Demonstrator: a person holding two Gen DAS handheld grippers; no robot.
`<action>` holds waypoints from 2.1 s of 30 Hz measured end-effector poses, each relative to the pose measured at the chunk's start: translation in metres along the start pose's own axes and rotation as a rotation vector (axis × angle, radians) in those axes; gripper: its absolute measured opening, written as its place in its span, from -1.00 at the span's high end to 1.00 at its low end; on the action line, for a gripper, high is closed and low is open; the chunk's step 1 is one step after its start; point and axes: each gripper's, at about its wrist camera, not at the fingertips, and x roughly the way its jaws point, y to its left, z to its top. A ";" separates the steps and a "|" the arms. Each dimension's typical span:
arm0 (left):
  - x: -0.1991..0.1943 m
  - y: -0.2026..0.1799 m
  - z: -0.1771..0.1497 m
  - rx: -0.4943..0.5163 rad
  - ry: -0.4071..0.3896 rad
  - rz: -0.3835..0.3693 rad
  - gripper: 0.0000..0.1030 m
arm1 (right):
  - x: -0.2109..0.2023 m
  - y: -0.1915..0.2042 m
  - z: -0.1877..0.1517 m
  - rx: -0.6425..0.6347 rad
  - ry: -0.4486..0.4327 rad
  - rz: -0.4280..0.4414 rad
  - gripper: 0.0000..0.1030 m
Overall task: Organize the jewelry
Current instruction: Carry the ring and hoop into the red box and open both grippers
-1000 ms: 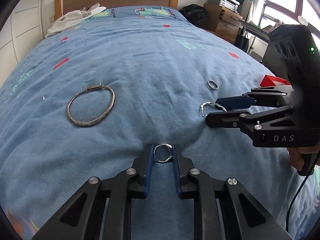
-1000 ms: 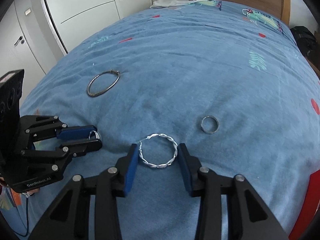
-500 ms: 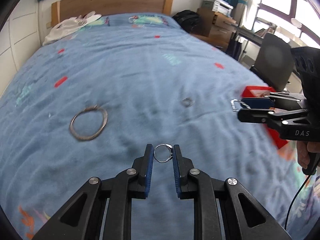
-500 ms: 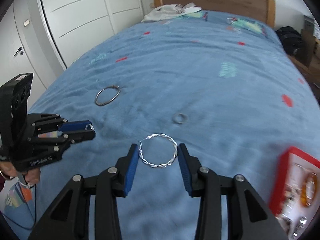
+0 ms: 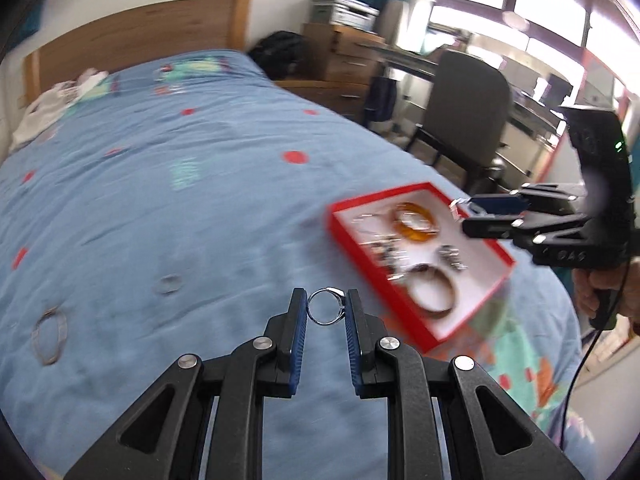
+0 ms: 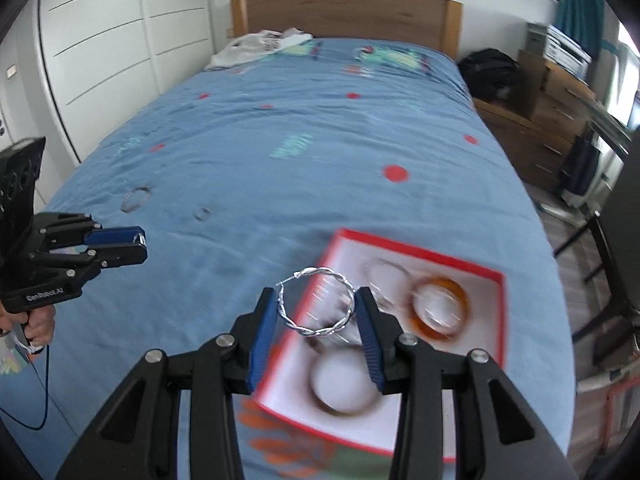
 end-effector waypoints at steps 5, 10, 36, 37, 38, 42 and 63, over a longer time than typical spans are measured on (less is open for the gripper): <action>0.037 -0.051 0.012 0.059 0.035 -0.078 0.64 | 0.004 -0.038 -0.033 0.030 0.065 -0.023 0.26; 0.069 -0.082 0.013 0.096 0.080 -0.117 0.64 | 0.016 -0.070 -0.062 0.075 0.108 -0.018 0.26; 0.154 -0.112 0.003 0.174 0.270 -0.085 0.64 | 0.058 -0.097 -0.089 -0.046 0.213 0.051 0.25; 0.155 -0.112 0.003 0.179 0.273 -0.080 0.64 | 0.058 -0.097 -0.089 -0.052 0.218 0.052 0.25; 0.156 -0.112 0.004 0.181 0.276 -0.077 0.64 | 0.059 -0.098 -0.088 -0.060 0.225 0.056 0.25; 0.162 -0.114 0.005 0.203 0.296 -0.051 0.62 | 0.062 -0.096 -0.085 -0.079 0.245 0.058 0.25; 0.162 -0.113 0.010 0.219 0.338 -0.024 0.34 | 0.068 -0.089 -0.081 -0.112 0.302 0.037 0.24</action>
